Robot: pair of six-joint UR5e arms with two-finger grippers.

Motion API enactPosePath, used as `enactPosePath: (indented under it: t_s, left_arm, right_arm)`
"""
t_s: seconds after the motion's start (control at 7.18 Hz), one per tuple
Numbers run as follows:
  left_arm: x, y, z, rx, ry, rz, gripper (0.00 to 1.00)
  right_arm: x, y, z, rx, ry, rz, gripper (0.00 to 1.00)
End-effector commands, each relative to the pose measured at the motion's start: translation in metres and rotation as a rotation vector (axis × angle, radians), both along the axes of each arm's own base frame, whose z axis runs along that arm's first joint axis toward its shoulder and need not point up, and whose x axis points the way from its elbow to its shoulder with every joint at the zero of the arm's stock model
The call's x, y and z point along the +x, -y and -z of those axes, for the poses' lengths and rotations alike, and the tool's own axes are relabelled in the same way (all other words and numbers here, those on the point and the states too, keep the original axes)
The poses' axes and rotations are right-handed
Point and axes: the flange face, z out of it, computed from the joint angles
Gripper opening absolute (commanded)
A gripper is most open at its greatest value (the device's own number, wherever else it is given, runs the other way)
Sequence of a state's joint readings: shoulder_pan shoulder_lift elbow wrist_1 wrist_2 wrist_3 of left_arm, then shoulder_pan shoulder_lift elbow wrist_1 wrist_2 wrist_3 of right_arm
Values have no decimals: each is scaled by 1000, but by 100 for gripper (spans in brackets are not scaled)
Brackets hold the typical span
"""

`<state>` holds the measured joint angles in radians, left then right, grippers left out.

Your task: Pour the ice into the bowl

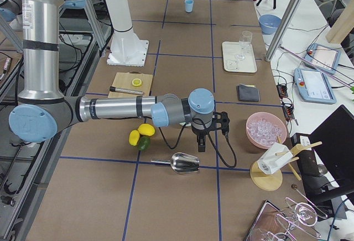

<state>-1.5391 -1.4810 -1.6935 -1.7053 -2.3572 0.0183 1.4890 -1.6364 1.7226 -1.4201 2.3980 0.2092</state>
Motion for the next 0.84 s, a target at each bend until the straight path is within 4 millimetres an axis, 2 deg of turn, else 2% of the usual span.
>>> enactPosePath:
  t_s: [0.0, 0.14, 0.28, 0.42, 0.7]
  left_arm:
    - [-3, -4, 17, 21, -3, 9, 100]
    - [-3, -9, 5, -54, 1, 9, 100]
    - [-10, -12, 16, -85, 3, 22, 100]
    - [-8, -10, 10, -111, 0, 19, 100]
    - [-7, 5, 33, -51, -2, 16, 100]
  right_arm:
    - [-19, 2, 6, 3, 15, 29, 100]
    - [-25, 2, 7, -1, 20, 38, 100]
    - [-25, 1, 6, -9, 26, 35, 100]
    - [-27, 2, 6, -7, 19, 39, 100]
    - [-27, 1, 11, 6, 18, 40, 100]
